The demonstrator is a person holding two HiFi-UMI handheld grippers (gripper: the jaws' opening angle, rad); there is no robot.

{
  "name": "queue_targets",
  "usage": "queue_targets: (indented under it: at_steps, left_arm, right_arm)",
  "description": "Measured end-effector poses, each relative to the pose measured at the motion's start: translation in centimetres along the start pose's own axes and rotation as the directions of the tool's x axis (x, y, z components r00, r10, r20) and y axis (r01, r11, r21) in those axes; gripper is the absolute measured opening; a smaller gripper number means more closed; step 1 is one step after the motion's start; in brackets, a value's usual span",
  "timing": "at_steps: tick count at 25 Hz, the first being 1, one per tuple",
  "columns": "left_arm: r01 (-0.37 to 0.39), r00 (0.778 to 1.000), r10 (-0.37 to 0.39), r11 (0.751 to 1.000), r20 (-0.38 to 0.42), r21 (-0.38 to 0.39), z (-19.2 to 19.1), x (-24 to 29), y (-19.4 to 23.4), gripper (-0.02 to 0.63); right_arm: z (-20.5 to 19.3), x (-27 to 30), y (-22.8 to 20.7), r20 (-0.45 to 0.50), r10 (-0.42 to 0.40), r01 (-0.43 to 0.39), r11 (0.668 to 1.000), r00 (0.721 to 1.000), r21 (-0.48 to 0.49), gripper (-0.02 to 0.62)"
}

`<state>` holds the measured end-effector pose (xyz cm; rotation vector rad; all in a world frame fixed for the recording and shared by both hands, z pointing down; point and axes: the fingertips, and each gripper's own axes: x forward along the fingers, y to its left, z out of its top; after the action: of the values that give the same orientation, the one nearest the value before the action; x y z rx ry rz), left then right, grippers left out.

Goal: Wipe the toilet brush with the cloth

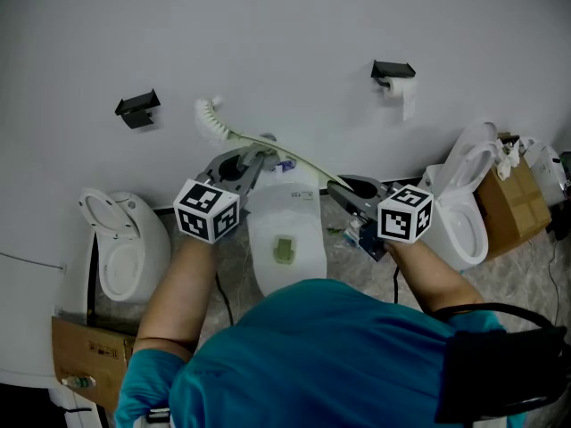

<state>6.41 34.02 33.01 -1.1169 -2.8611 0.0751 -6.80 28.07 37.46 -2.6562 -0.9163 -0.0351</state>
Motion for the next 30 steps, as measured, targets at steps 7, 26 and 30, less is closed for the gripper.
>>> queue_targets:
  at_steps: [7, 26, 30]
  left_arm:
    - [0.023, 0.997, -0.013, 0.992, 0.082, -0.126, -0.4, 0.0, 0.5, 0.037]
    - [-0.014, 0.972, 0.045, 0.991, 0.230, -0.136, 3.1, -3.9, 2.4, 0.037]
    - [-0.028, 0.970, 0.035, 0.999, 0.239, -0.034, 5.3, -4.6, 1.6, 0.037]
  right_arm:
    - [0.6, 0.7, 2.3, 0.086, 0.182, -0.197, 0.954, 0.979, 0.225, 0.060]
    - [-0.3, 0.2, 0.0, 0.145, 0.160, -0.204, 0.900, 0.976, 0.384, 0.060]
    - [-0.4, 0.4, -0.1, 0.158, 0.153, -0.206, 0.886, 0.976, 0.415, 0.060]
